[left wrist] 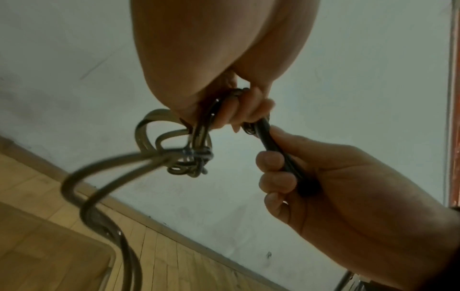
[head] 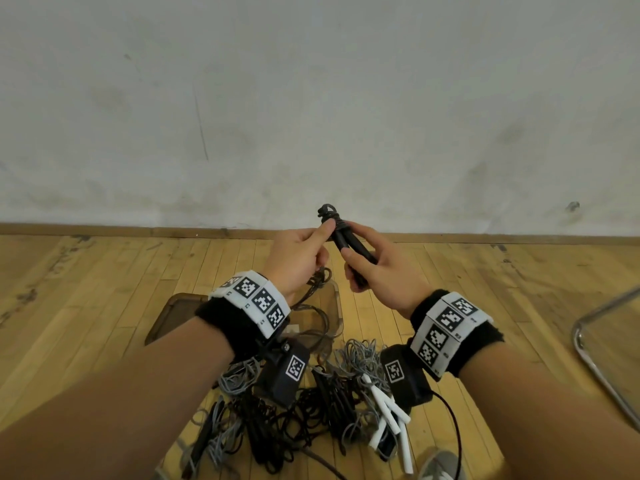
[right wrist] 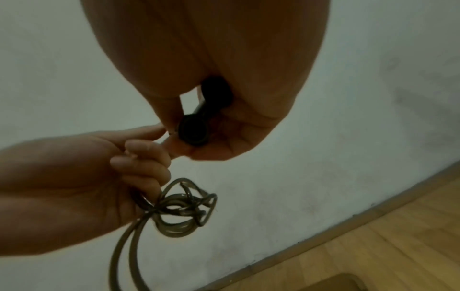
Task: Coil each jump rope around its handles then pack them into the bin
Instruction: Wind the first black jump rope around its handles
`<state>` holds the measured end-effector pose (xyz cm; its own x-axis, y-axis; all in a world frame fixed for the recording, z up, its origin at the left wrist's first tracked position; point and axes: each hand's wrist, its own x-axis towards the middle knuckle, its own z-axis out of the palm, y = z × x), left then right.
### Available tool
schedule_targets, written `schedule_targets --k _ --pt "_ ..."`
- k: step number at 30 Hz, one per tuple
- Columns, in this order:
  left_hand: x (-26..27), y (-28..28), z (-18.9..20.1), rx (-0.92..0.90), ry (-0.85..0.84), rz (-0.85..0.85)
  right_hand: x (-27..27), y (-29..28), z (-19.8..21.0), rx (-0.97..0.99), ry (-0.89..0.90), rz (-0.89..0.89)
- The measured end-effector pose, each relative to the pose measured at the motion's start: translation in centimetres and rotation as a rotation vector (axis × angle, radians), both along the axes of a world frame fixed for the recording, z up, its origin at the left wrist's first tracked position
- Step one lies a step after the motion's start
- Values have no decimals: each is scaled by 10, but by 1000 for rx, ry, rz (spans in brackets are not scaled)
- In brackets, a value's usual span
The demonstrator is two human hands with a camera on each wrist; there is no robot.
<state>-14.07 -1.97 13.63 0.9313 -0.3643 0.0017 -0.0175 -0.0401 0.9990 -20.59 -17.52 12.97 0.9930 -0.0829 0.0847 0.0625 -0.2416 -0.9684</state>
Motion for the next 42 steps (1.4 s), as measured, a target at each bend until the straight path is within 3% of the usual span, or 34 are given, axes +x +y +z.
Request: schedule_targets --k 7,19,28,34,37,42 --pt "-2 -2 -3 111 -173 -6 15 -10 -12 -417 -87 -201" --pt "-4 -11 -4 104 -177 -5 16 -1 -11 -855 -57 -312" --pt "6 -3 -4 134 -118 58 10 3 -9 -594 -178 -175" --pt "8 2 -7 152 -141 137 1 10 -2 -562 -201 -51" --pt "8 3 -1 115 -134 121 -1 12 1 -330 -198 -93" --pt "2 1 3 69 -131 46 -5 19 9 144 36 -6"
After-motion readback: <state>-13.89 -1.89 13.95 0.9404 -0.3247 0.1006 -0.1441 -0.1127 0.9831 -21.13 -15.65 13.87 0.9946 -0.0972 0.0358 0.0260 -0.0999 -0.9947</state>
